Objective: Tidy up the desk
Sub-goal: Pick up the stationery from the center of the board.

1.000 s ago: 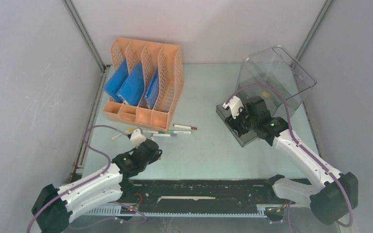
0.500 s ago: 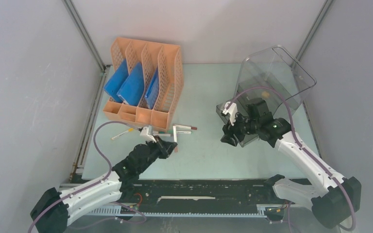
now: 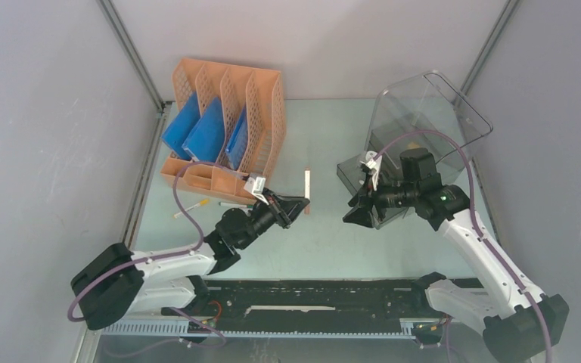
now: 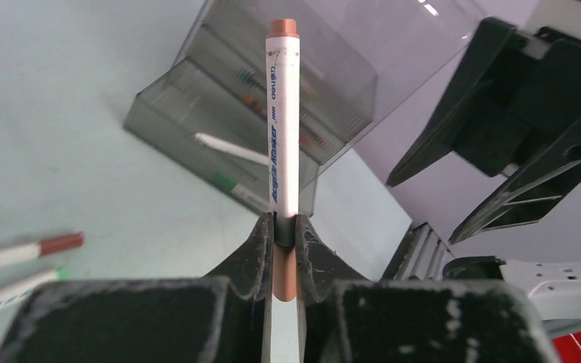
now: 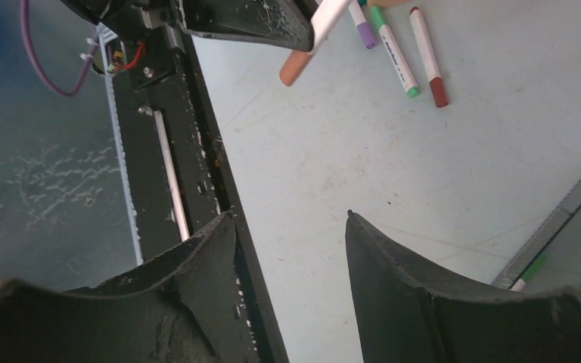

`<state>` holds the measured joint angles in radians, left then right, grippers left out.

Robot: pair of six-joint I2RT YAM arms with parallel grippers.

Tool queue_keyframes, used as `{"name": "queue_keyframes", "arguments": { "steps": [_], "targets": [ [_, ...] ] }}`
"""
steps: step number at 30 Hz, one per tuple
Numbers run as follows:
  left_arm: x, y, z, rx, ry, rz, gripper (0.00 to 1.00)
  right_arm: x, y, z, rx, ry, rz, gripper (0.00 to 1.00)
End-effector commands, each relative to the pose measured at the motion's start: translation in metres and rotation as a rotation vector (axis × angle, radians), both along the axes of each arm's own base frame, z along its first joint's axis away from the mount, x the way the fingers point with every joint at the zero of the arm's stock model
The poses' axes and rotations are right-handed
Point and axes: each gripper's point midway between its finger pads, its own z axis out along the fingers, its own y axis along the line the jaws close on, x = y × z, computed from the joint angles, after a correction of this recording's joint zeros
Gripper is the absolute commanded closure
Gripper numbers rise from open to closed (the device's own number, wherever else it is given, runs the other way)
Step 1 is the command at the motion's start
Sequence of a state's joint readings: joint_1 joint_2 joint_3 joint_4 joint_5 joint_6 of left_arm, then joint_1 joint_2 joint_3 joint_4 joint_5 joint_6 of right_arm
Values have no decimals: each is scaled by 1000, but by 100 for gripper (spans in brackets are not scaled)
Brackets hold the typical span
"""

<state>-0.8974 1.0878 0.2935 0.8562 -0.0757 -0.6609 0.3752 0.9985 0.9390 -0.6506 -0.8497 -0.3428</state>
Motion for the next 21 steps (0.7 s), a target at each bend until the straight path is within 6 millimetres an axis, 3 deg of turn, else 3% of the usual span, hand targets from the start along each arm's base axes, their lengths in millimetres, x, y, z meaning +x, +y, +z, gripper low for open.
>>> {"name": "queue_keyframes", "arguments": {
  "steps": [1,13,21],
  "targets": [
    [-2,-22,50,-102,-144,-48,100,5,6,25,76,12,-20,36],
    [-9,-56,49,-193,-130,-85,100,26,10,36,176,142,-128,34],
    [-15,-74,50,-221,-123,-100,100,32,12,28,183,167,-160,34]
  ]
}}
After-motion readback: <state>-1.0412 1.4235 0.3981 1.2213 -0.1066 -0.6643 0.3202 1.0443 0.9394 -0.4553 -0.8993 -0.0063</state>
